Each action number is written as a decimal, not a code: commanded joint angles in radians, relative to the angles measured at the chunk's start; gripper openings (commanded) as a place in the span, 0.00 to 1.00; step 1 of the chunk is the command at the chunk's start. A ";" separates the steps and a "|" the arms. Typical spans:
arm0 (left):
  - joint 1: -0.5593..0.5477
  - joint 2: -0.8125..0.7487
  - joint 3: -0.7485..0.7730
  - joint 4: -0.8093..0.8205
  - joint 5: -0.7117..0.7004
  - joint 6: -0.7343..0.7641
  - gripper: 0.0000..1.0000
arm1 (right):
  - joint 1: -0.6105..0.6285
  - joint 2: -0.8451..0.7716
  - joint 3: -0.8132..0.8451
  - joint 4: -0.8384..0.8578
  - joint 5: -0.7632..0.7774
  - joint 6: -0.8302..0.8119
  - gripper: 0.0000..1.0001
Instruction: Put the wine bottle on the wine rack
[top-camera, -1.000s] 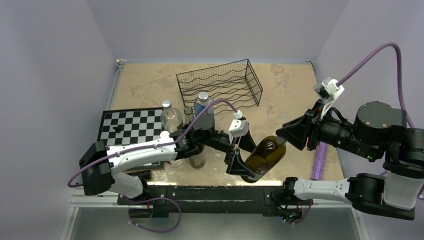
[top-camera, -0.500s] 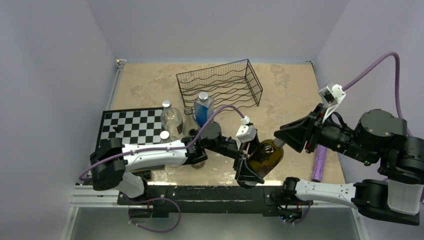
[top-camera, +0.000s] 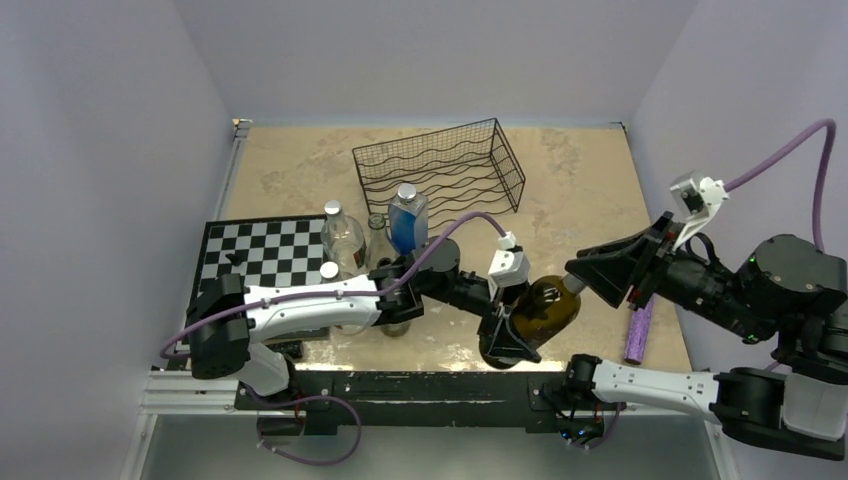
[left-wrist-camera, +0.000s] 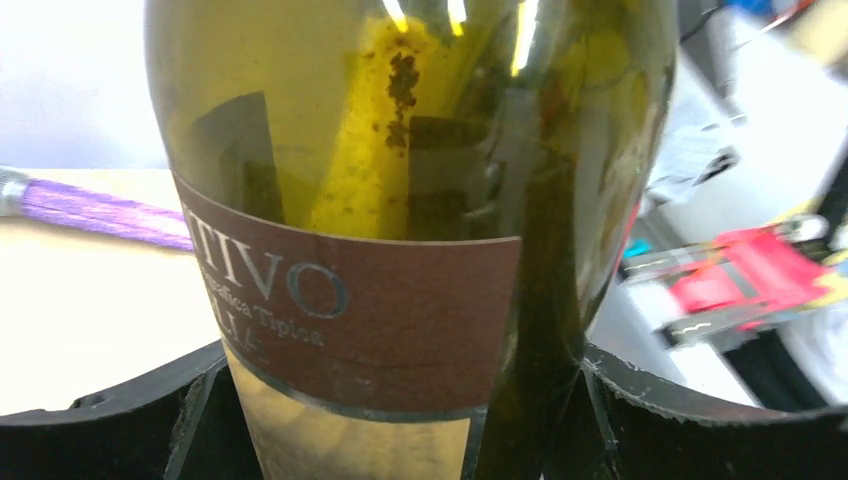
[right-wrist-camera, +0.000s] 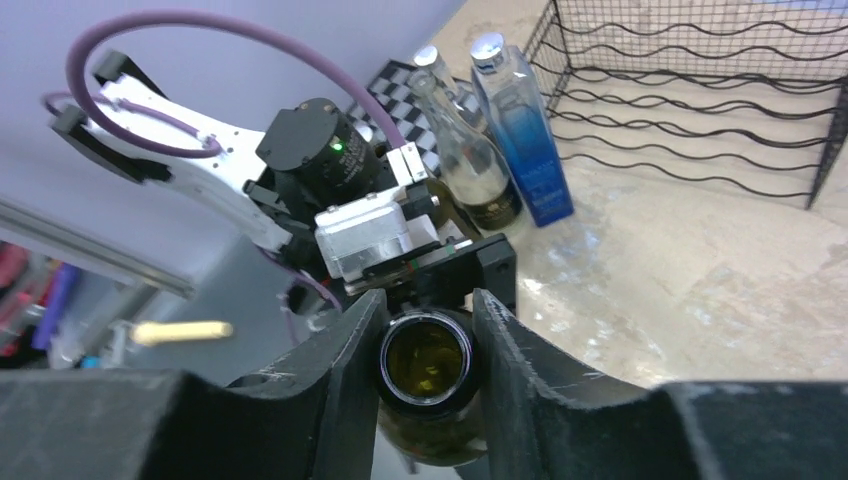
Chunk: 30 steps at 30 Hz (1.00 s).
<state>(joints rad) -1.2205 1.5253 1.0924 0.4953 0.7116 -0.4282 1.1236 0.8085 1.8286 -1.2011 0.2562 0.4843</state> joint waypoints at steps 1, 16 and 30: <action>0.010 -0.036 0.196 -0.309 -0.218 0.317 0.00 | 0.002 -0.061 0.024 0.056 0.005 0.094 0.64; 0.010 -0.092 0.375 -0.620 -0.623 1.076 0.00 | 0.002 -0.093 0.064 -0.043 0.101 0.091 0.97; 0.012 -0.171 0.259 -0.514 -0.625 1.510 0.00 | 0.002 0.080 0.126 -0.321 0.146 0.097 0.80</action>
<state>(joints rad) -1.2072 1.4242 1.3266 -0.1844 0.0963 0.9447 1.1194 0.7753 1.9182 -1.3876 0.3851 0.5694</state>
